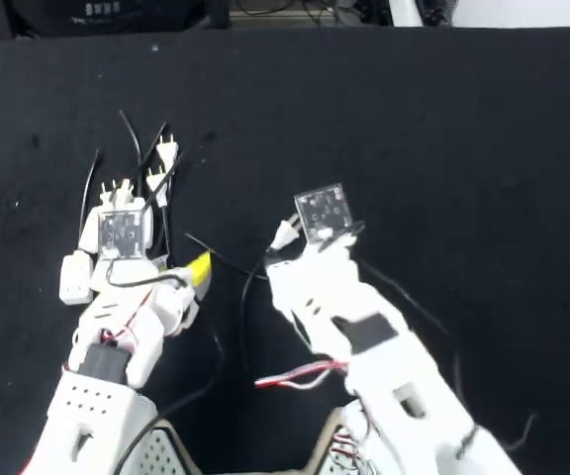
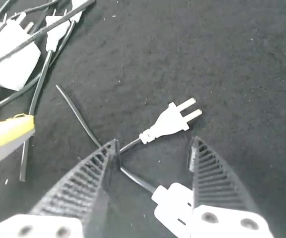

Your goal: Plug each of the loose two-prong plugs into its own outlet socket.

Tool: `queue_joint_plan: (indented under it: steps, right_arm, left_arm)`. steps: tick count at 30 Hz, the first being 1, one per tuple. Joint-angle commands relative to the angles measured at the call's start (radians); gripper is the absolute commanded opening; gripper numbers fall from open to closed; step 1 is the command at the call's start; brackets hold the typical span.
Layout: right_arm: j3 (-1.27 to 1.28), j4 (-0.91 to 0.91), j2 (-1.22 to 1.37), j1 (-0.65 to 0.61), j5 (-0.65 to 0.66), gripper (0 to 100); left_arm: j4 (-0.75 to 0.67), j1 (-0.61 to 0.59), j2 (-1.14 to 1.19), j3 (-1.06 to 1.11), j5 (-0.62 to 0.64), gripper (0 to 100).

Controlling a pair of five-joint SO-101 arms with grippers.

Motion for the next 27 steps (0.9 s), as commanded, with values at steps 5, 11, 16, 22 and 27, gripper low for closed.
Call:
queue_joint_plan:
  steps: [5, 11, 16, 22, 27]
  right_arm:
    - [-0.335, -0.021, 0.529, -0.005, -0.115, 21.3]
    - [-0.512, -0.011, 0.812, 0.037, -0.221, 21.3]
    - [-0.676, 0.091, 0.912, 0.031, -0.233, 20.9]
    - [-0.765, 0.109, 1.029, 0.029, -0.224, 18.5]
    - [-0.834, 0.224, 1.044, 0.031, -0.176, 3.3]
  left_arm:
    - [-0.020, 0.002, -0.147, 0.065, 0.012, 22]
    - [0.037, 0.008, -0.160, 0.042, 0.006, 22]
    - [0.043, 0.005, -0.160, 0.039, 0.006, 22]
    - [0.043, 0.002, -0.160, 0.039, 0.006, 22]
    - [0.043, 0.001, -0.160, 0.036, 0.006, 22]
